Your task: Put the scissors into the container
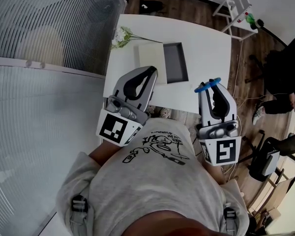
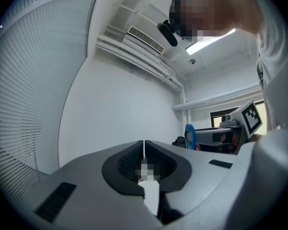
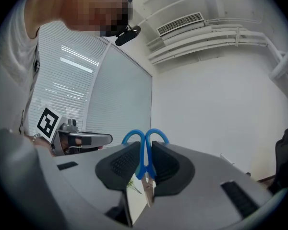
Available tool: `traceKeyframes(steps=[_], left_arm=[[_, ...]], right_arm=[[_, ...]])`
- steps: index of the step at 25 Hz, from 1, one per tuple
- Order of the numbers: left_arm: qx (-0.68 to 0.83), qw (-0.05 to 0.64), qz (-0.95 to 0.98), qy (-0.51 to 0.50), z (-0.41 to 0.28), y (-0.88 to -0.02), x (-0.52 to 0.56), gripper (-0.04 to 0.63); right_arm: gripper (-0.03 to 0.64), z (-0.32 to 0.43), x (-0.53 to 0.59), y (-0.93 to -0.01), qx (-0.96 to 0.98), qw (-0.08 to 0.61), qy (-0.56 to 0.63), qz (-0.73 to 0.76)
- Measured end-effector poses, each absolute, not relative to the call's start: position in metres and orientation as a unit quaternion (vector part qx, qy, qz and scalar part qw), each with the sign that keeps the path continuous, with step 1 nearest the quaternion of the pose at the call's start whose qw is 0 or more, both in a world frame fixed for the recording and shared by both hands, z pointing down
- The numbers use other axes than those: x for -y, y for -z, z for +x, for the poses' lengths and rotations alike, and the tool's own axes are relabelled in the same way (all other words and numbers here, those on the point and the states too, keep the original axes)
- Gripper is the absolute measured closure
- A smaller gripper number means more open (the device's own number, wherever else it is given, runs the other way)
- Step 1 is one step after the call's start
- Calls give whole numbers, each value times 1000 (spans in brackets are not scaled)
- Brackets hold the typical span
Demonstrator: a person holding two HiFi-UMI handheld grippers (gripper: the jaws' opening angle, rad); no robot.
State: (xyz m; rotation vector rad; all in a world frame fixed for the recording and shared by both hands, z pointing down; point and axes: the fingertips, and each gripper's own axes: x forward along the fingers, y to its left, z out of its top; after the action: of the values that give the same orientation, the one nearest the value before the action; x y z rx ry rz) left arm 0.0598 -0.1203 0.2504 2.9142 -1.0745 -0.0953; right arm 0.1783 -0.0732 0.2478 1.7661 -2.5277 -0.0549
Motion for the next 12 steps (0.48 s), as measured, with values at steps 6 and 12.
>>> traceKeyframes(steps=[6,12], left_arm=[[345,21,938,28,54,-250,128,568],[341,23,939,25,51,-254,131,569]], right_arm=[[532,176,83,-250,818,32,12,574],[532,175,92,-264,818,43,2,574]])
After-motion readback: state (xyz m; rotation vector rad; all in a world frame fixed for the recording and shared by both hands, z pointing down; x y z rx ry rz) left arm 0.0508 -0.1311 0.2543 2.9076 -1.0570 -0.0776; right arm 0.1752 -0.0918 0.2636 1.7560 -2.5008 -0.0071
